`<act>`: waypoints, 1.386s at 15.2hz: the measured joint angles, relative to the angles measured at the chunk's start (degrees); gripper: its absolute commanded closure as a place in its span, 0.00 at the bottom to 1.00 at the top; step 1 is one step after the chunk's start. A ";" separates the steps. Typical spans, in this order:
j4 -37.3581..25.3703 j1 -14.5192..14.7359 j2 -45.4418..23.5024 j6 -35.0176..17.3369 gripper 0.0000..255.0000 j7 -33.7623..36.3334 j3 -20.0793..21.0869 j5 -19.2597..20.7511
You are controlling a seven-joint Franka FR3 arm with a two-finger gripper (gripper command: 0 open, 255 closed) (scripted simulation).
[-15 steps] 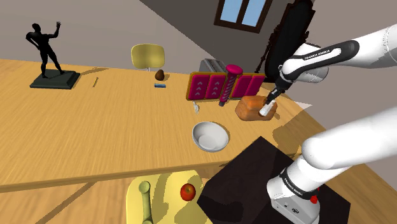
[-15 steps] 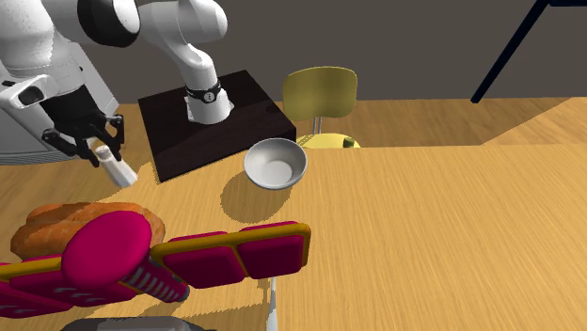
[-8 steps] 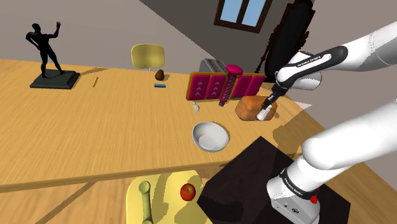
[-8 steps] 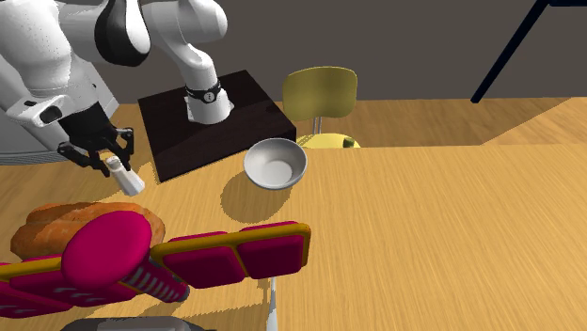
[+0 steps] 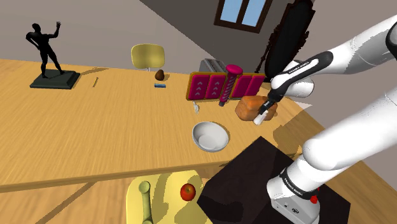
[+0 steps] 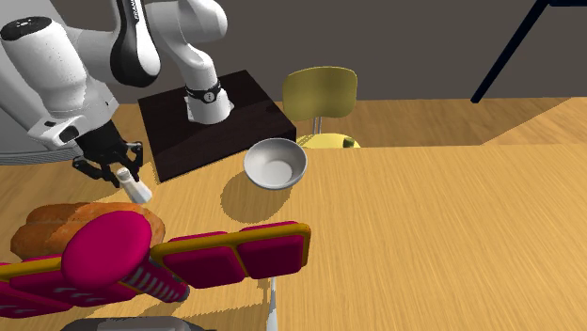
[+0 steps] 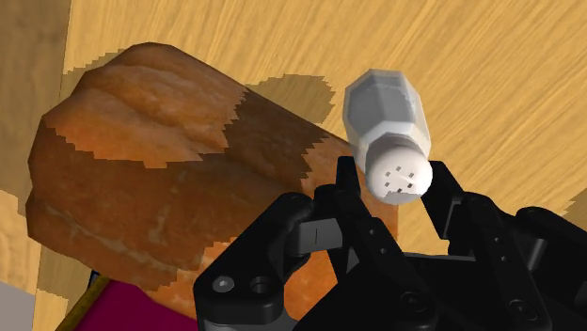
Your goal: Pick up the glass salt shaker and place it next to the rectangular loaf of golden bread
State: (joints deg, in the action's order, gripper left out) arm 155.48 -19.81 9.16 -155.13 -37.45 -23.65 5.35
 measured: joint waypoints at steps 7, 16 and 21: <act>0.72 1.74 -5.84 -6.21 1.00 -3.89 -1.03 -5.16; 0.77 1.78 -6.17 -6.61 0.00 -4.28 -1.12 -5.56; 1.09 0.90 -2.76 -3.83 0.00 -1.87 -0.91 -2.23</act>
State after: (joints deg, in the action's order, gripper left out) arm 156.57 -18.91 6.40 -158.96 -39.33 -24.56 3.12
